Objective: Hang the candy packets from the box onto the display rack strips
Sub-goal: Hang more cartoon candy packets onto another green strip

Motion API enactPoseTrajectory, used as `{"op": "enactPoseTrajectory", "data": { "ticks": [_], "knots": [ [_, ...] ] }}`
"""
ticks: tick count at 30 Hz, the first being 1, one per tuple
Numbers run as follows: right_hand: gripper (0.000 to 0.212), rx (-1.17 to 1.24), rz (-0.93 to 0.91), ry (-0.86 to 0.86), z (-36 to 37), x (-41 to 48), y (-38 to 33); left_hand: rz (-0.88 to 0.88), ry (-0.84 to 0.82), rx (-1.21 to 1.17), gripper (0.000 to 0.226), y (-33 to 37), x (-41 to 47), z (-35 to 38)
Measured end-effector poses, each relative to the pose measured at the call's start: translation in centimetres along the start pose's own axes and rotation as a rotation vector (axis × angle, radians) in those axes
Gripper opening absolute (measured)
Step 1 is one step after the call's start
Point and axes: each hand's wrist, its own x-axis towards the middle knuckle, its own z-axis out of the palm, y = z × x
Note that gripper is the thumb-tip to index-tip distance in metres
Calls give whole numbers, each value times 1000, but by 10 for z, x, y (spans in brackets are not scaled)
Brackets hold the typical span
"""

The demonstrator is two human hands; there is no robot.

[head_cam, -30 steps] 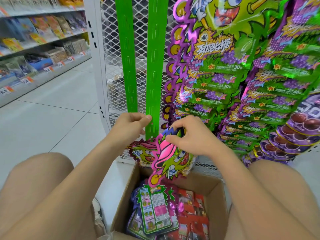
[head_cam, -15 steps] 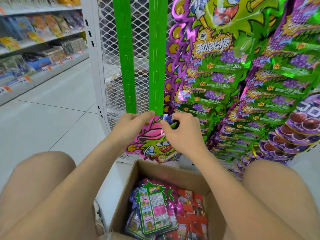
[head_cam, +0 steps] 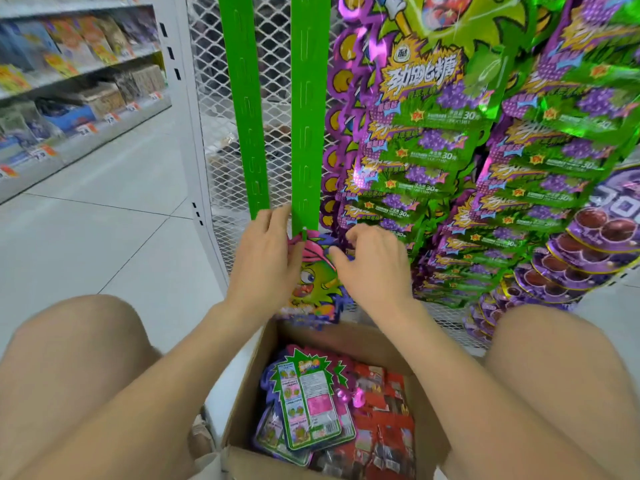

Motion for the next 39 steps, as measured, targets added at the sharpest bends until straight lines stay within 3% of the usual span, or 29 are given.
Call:
{"op": "enactPoseTrajectory", "data": {
  "ticks": [3,6,8,11,13,16,23,28,29,32,34,37,39],
  "knots": [
    [25,-108,-23,17,-5,-11,3,-81,190,161,73,14,-23,13],
    [14,-38,-7,-277,5,-24,13,-129,225,191,75,19,-44,34],
    [15,-35,15,-517,18,-34,22,-115,135,211,68,12,-62,59],
    [23,-112,13,-766,44,-48,44,-132,-393,353,46,-6,-94,100],
    [33,-119,49,-873,62,-59,63,-366,-790,330,51,-30,-120,131],
    [20,-155,98,-967,82,-76,87,-626,-1045,294,69,-67,-153,168],
    [33,-202,124,-1048,111,-100,113,-889,-963,266,95,-95,-174,211],
    [18,-161,136,-1120,120,-106,117,-975,-971,166,114,-97,-189,223],
    [10,-165,133,-1125,121,-108,118,-999,-966,158,111,-95,-191,223],
    [25,-193,134,-1144,123,-115,119,-1013,-854,174,90,-91,-198,222],
    [23,-200,120,-1154,122,-117,119,-1008,-778,133,71,-91,-198,217],
    [9,-182,132,-1148,121,-115,120,-1002,-781,-34,34,-86,-179,208],
    [8,-91,197,-1119,122,-112,121,-1024,-798,-241,21,-73,-158,198]
  ]
}}
